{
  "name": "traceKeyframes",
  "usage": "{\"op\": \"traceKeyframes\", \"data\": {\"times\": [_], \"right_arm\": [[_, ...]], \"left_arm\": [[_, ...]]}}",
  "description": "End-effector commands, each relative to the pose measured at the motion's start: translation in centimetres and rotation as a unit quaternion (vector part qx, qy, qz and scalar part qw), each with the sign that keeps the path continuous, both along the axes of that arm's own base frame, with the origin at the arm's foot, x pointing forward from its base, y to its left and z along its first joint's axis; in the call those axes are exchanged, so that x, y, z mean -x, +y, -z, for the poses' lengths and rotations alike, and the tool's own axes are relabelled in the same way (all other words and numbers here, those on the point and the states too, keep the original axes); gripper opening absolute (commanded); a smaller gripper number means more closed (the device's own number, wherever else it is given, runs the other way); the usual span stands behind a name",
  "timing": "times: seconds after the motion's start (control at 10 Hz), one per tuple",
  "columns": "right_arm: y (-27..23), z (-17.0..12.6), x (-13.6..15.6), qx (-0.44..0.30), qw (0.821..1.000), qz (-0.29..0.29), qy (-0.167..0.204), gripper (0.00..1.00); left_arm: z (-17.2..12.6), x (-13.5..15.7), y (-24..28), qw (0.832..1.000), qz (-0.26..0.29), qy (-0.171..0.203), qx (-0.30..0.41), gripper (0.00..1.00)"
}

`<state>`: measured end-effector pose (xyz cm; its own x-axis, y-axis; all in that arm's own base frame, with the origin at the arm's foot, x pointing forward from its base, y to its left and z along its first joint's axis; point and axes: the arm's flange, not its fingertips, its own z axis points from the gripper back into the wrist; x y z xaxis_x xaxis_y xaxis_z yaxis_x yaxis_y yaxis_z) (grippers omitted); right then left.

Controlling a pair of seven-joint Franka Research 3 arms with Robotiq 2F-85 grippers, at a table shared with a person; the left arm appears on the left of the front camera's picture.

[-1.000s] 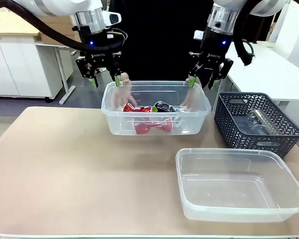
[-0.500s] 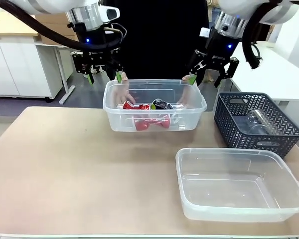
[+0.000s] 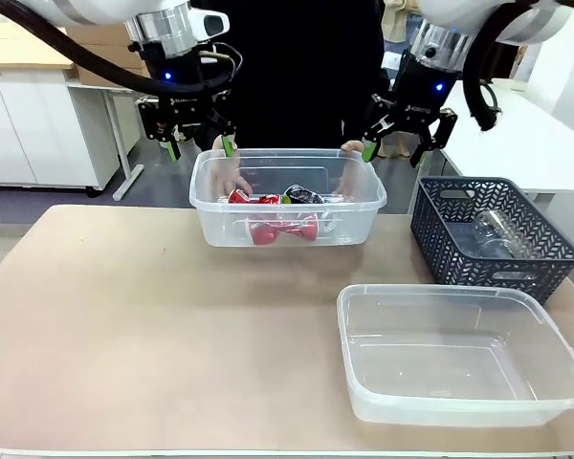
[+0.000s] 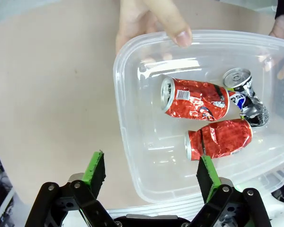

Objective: Sort the waste into each basket.
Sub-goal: Pick up the Organizing box on the right side of the table and lift it.

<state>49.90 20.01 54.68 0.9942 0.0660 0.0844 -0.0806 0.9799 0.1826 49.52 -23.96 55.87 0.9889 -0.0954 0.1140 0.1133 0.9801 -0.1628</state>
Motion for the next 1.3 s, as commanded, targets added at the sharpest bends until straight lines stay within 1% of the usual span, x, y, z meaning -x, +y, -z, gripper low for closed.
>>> {"op": "traceKeyframes", "data": {"times": [0.0,0.2,0.3,0.4,0.5,0.6,0.7,0.8,0.9,1.0,1.1,1.2], "right_arm": [[0.0,-0.4,-0.1,0.003,1.0,0.004,0.001,1.0],[0.0,0.0,0.0,0.0,1.0,0.0,0.0,1.0],[-2.5,-2.0,3.1,-0.087,0.995,-0.053,0.019,1.0],[-5.4,-3.6,6.5,-0.158,0.984,-0.075,0.029,1.0],[-8.9,-4.8,10.1,-0.242,0.965,-0.096,0.026,1.0],[-11.4,-5.5,12.8,-0.309,0.946,-0.098,0.025,1.0],[-13.5,-6.0,15.0,-0.373,0.924,-0.083,0.022,1.0],[-15.1,-6.1,16.9,-0.407,0.912,-0.052,0.002,1.0],[-17.0,-5.9,18.9,-0.444,0.895,-0.045,-0.003,1.0],[-19.1,-5.1,20.5,-0.46,0.887,-0.013,-0.032,1.0],[-20.3,-4.3,21.4,-0.453,0.891,0.017,-0.042,1.0],[-22.0,-3.1,23.6,-0.395,0.916,0.036,-0.051,1.0]], "left_arm": [[-0.2,-0.1,0.0,1.0,-0.007,0.001,-0.003,1.0],[0.0,0.0,0.0,1.0,0.0,0.0,0.0,1.0],[-1.4,1.1,0.6,1.0,0.025,-0.006,0.017,1.0],[-3.1,2.9,2.1,0.998,0.031,-0.006,0.058,1.0],[-4.7,5.1,4.3,0.993,0.038,0.003,0.114,1.0],[-5.6,6.9,5.9,0.986,0.048,-0.001,0.161,1.0],[-6.3,8.6,7.6,0.972,0.068,-0.007,0.224,1.0],[-6.9,10.0,9.6,0.954,0.073,-0.025,0.288,1.0],[-6.9,11.2,11.7,0.933,0.103,-0.029,0.344,1.0],[-6.5,12.2,12.9,0.929,0.091,-0.04,0.356,1.0],[-6.2,12.7,12.3,0.936,0.1,-0.036,0.335,1.0],[-6.0,13.6,10.2,0.948,0.125,-0.001,0.292,1.0]]}}
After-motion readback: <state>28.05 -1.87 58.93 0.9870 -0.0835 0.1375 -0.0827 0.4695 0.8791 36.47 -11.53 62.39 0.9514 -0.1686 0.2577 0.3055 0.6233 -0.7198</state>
